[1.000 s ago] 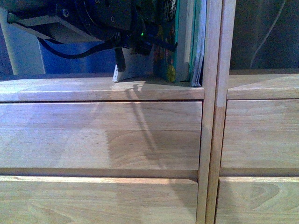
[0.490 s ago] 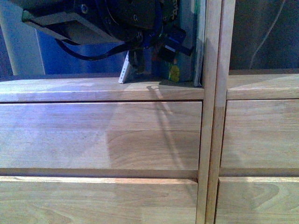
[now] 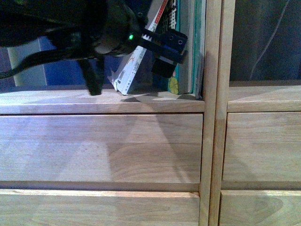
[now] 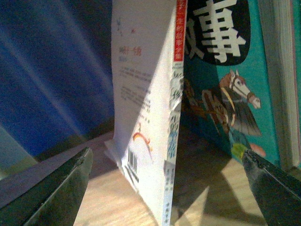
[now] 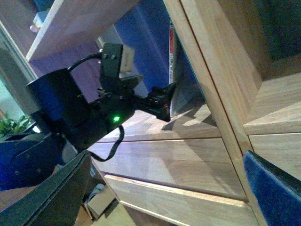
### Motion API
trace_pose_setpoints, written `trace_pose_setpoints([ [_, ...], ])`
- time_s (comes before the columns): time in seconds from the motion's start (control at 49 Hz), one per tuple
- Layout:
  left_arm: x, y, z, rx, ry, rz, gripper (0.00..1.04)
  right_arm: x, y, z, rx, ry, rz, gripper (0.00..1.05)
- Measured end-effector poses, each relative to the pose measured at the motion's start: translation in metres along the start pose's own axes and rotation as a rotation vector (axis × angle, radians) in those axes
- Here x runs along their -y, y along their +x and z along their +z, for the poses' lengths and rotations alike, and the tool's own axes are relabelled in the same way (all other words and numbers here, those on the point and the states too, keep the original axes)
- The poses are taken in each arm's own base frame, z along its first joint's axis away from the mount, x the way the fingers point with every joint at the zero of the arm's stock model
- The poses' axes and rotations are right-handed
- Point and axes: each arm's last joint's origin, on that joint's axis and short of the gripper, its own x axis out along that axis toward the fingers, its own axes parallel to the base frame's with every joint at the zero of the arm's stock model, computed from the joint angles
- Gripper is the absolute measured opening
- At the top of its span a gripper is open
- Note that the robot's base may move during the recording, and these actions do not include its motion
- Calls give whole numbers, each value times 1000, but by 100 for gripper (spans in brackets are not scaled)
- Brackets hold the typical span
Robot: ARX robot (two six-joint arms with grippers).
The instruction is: Organize books on shelf
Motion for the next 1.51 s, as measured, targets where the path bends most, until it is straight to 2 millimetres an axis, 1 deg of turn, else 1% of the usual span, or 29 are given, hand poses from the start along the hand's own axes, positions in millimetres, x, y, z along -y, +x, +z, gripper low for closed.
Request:
trace_pose_setpoints([
  [0.061, -11, -19, -3, 13, -33, 1, 97, 0, 0, 0, 0, 0, 0, 98],
  [0.102, -17, -28, -3, 25, -48, 2, 97, 0, 0, 0, 0, 0, 0, 98],
  [0.204, -36, -59, -7, 43, -127, -10, 97, 0, 0, 0, 0, 0, 0, 98],
  [0.224, -38, -63, -8, 45, -136, -12, 97, 0, 0, 0, 0, 0, 0, 98],
  [0.347, -62, -107, -16, 52, -241, -11, 97, 0, 0, 0, 0, 0, 0, 98],
  [0.367, -64, -111, -17, 52, -256, -13, 97, 0, 0, 0, 0, 0, 0, 98],
  [0.429, -73, -137, -23, 47, -305, -27, 97, 0, 0, 0, 0, 0, 0, 98],
  [0.49, -79, -164, -31, 44, -343, -55, 97, 0, 0, 0, 0, 0, 0, 98],
  [0.51, -79, -169, -32, 45, -350, -67, 97, 0, 0, 0, 0, 0, 0, 98],
  [0.592, -83, -207, -43, 43, -401, -138, 97, 0, 0, 0, 0, 0, 0, 98],
  [0.653, -84, -233, -50, 61, -430, -156, 97, 0, 0, 0, 0, 0, 0, 98],
  [0.673, -85, -239, -51, 62, -431, -136, 97, 0, 0, 0, 0, 0, 0, 98],
  [0.714, -88, -250, -50, 18, -432, -38, 90, 0, 0, 0, 0, 0, 0, 98],
  [0.776, -91, -258, -56, -40, -425, 78, 81, 0, 0, 0, 3, -10, -14, 97],
  [0.816, -92, -261, -64, -71, -419, 155, 74, 0, 0, -1, 2, -49, -148, 92],
  [0.837, -92, -262, -67, -75, -418, 162, 73, -1, 0, -2, -12, -65, -167, 90],
  [0.857, -91, -262, -72, -87, -415, 173, 69, 1, -1, -3, -16, -120, -259, 87],
  [0.878, -91, -263, -75, -91, -414, 177, 67, 1, -2, -4, -25, -142, -293, 85],
  [0.918, -89, -264, -85, -107, -409, 175, 60, 6, -7, -10, -57, -225, -415, 79],
  [0.939, -89, -265, -88, -110, -409, 172, 58, 8, -8, -12, -63, -248, -441, 77],
  [0.98, -87, -266, -96, -115, -407, 167, 51, 13, -13, -18, -83, -337, -508, 70],
  [1.061, -87, -270, -107, -113, -408, 173, 39, 19, -20, -26, -108, -413, -539, 58],
  [1.184, -86, -275, -122, -111, -409, 178, 19, 26, -28, -38, -128, -464, -527, 39],
  [1.204, -86, -275, -123, -111, -409, 180, 18, 26, -29, -39, -128, -467, -527, 37],
  [1.265, -86, -277, -131, -113, -408, 183, 5, 31, -34, -43, -136, -476, -504, 25],
  [1.286, -85, -278, -134, -114, -411, 181, 3, 34, -37, -44, -137, -479, -509, 20],
  [1.367, -84, -280, -143, -113, -411, 177, 3, 41, -44, -49, -132, -489, -541, 3],
  [1.408, -87, -283, -148, -105, -412, 154, 3, 42, -46, -54, -137, -493, -535, 3],
  [1.51, -89, -288, -155, -125, -412, 190, 3, 43, -49, -58, -135, -496, -534, 3],
])
